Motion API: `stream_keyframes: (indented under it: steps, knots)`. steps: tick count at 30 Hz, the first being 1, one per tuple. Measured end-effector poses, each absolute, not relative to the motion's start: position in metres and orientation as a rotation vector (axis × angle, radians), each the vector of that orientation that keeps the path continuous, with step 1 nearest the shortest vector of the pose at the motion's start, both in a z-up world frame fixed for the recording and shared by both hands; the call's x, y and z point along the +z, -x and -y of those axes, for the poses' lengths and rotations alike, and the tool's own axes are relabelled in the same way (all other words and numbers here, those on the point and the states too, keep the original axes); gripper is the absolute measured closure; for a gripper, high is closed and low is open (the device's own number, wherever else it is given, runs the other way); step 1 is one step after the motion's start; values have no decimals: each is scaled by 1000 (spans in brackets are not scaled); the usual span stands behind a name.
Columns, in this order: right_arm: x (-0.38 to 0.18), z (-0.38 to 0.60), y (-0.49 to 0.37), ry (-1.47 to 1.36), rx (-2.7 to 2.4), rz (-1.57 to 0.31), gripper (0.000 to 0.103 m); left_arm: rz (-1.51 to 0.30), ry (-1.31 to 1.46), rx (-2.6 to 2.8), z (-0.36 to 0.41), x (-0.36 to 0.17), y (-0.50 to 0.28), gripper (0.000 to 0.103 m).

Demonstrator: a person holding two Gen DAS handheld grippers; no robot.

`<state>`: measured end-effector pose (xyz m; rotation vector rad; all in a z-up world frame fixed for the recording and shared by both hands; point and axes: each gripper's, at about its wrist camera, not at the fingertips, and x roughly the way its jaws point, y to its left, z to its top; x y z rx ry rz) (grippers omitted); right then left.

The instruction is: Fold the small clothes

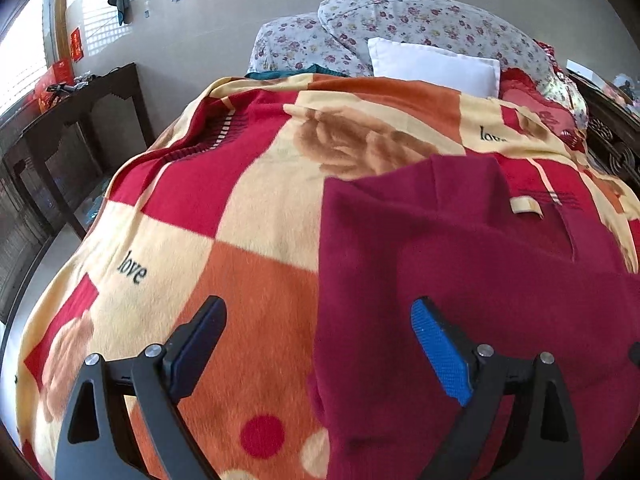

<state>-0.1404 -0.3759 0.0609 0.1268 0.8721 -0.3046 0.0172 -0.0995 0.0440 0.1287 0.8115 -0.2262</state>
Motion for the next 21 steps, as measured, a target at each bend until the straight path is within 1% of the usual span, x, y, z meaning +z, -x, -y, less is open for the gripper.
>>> stream_keyframes:
  steps: [2,5,11,16,18,19,21]
  knots:
    - [48,378,135,-104,-321,-901,50,-816,-129,-231,101,40,-12,9]
    - [51,371,138,-69,-337,-892,50,-839,-141,-236,102,33,-9,9]
    - [62,376,158,-158,-308,-862,50,-836,-129,-242,99,37,2,9]
    - [47,385,157,-204,-313,-901,48,-827,-147,-281,111,43,17,9]
    - [48,386,161,-223,-301,-886,48,-823,-157,-296,117,45,24,9]
    - [50,388,166,-246,-291,-876,47,-822,-158,-309,122,46,28,9]
    - [54,392,175,-297,-269,-854,42,-830,-154,-329,129,47,32,9]
